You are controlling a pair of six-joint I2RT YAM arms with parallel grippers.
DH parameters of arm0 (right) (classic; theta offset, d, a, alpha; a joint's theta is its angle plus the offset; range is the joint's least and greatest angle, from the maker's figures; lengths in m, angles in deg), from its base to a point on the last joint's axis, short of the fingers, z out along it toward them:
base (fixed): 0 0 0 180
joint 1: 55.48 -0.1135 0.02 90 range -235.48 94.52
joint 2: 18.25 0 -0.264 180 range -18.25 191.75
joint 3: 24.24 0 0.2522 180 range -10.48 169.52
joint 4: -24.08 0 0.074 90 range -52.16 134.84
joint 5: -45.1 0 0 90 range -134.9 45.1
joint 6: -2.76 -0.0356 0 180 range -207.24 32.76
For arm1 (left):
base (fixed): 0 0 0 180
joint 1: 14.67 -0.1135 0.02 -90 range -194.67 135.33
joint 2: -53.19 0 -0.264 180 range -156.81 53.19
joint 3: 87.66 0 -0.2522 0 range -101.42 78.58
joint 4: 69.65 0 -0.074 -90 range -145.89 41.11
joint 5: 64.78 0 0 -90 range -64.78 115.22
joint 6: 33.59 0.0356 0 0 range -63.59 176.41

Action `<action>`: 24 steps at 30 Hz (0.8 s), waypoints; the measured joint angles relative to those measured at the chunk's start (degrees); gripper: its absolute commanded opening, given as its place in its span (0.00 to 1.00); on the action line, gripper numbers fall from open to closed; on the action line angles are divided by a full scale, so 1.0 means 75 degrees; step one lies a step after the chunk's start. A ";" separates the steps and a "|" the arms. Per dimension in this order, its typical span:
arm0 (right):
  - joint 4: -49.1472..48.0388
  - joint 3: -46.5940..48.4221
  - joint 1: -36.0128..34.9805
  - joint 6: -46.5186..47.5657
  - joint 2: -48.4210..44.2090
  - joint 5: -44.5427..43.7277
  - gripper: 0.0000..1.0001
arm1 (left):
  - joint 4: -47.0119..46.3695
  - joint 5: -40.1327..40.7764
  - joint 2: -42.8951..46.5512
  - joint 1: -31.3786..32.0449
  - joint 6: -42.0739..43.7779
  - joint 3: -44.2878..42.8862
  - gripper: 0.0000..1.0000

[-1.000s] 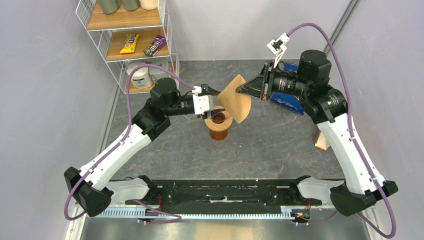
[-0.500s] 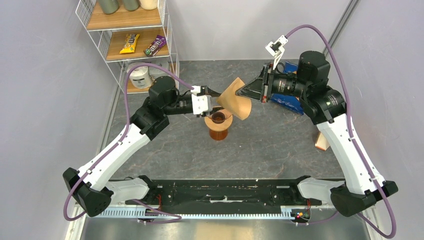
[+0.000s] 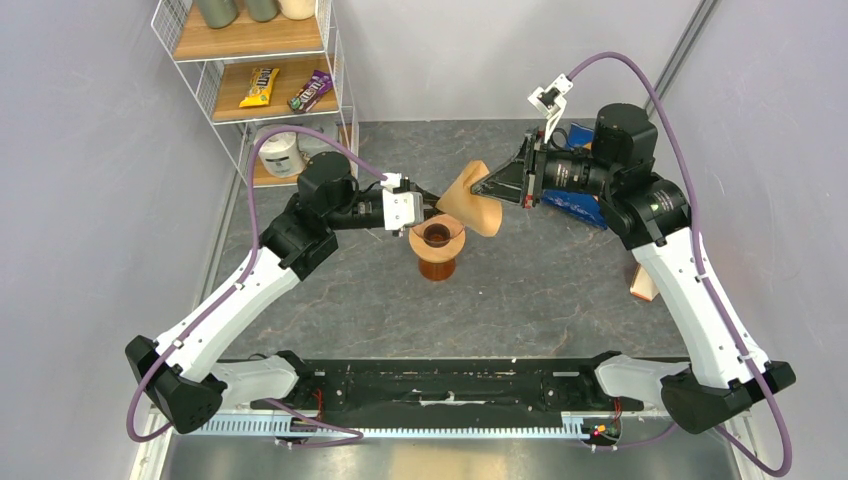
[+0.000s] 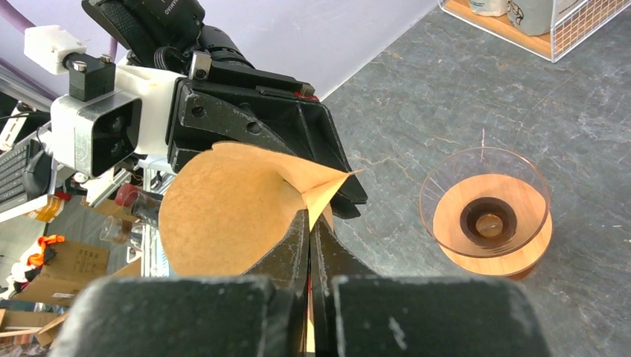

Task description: Place the coffee filter in the dripper

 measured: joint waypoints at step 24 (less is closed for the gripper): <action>0.0676 0.0306 0.0000 0.1891 0.0189 0.0341 0.52 | -0.0023 -0.0597 0.0096 0.0047 0.0041 0.0052 0.14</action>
